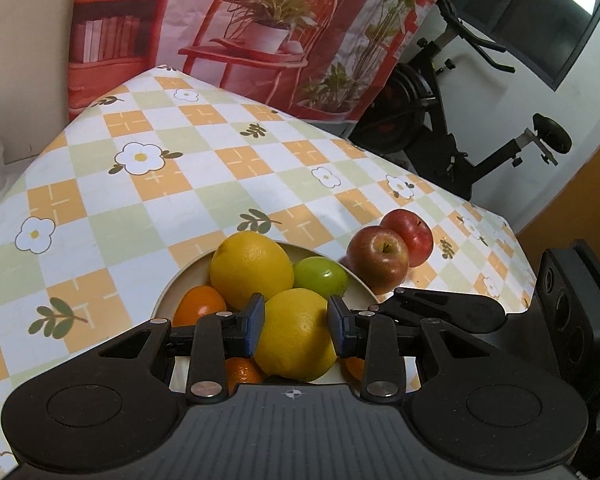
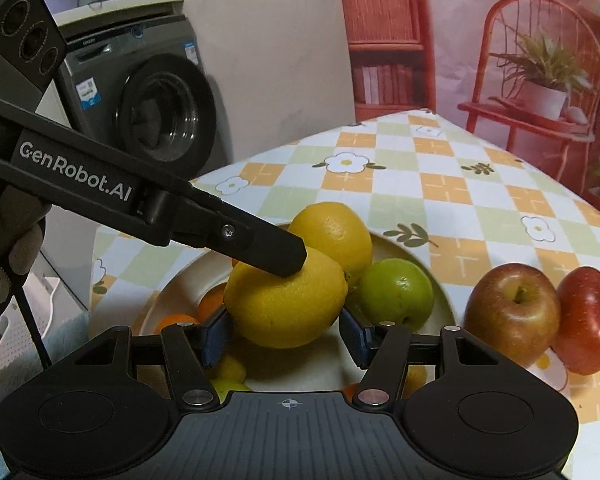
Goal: Organize fruits
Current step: 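Carry the lemon with both grippers over the plate and lower it, then open the grippers to release the lemon onto the plate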
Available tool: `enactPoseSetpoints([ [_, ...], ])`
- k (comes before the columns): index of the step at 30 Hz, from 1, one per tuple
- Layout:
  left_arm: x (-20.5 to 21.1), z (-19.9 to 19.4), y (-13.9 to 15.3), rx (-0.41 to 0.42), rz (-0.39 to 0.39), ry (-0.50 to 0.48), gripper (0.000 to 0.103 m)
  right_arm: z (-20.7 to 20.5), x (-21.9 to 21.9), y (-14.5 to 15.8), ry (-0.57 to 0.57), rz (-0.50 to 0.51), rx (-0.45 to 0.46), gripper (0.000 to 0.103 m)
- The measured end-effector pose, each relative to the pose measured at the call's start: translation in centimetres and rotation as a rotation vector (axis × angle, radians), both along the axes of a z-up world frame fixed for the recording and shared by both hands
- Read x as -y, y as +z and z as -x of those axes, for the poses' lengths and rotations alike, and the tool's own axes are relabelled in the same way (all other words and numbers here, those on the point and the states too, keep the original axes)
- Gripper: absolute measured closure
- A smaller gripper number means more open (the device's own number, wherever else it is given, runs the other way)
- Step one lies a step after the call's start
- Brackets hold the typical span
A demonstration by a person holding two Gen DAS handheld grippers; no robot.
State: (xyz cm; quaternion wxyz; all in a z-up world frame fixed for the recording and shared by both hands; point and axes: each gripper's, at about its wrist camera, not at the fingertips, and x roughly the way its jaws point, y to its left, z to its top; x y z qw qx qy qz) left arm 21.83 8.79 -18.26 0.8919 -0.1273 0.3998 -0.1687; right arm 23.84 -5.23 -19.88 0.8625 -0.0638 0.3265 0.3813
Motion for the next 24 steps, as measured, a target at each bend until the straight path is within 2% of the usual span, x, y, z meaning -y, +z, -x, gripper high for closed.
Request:
enactPoseSetpoints([
  [11,0.2,-0.2,-0.6,-0.007,-0.055,0.014,0.067,-0.2,0.3,-0.7,-0.015,0.0,-0.044,0.047],
  [18,0.3,-0.2,-0.5,-0.007,-0.066,0.016,0.067,0.3,1.0,-0.3,-0.015,-0.018,-0.025,0.048],
  [24,0.5,0.0,-0.4,-0.003,-0.078,0.026,0.067,1.3,2.9,0.7,-0.039,-0.041,0.03,0.046],
])
